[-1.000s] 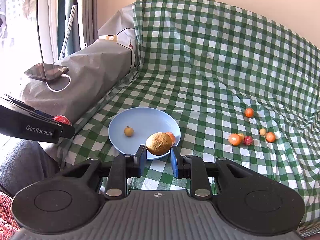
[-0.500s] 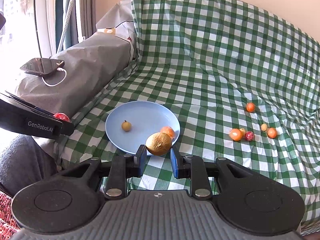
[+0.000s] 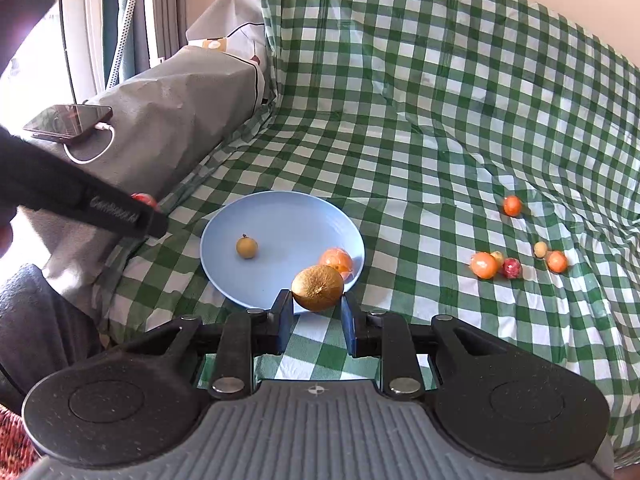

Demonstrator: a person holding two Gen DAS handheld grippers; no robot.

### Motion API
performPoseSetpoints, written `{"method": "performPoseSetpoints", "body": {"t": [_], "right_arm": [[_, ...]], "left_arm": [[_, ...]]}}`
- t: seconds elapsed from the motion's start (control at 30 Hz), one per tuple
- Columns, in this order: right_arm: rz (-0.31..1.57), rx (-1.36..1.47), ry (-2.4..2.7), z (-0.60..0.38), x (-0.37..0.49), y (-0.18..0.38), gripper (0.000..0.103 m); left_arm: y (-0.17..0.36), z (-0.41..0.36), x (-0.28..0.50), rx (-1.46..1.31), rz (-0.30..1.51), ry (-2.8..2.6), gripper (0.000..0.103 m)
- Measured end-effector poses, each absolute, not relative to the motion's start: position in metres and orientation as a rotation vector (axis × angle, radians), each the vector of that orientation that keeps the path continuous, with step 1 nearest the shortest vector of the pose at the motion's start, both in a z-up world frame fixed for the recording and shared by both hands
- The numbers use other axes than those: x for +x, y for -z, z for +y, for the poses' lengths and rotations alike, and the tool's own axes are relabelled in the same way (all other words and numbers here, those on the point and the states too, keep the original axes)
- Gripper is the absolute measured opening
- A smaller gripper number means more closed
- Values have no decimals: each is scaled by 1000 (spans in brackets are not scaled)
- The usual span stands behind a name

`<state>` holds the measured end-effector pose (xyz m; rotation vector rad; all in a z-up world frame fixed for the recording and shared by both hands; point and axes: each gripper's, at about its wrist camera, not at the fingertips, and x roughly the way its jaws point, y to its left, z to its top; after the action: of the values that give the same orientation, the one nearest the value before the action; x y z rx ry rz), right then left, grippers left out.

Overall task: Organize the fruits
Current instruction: 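Carry the yellow fruit and red plum over the plate with both tools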

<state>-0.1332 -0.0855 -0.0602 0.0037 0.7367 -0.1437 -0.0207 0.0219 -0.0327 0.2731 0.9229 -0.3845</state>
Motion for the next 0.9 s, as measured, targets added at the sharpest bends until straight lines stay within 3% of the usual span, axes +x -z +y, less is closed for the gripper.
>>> {"method": "performPoseSetpoints", "body": {"t": [0.9], "right_arm": [[927, -32, 110, -99, -16, 142, 27]], "left_arm": [[121, -32, 90, 325, 1050, 364, 36]]}}
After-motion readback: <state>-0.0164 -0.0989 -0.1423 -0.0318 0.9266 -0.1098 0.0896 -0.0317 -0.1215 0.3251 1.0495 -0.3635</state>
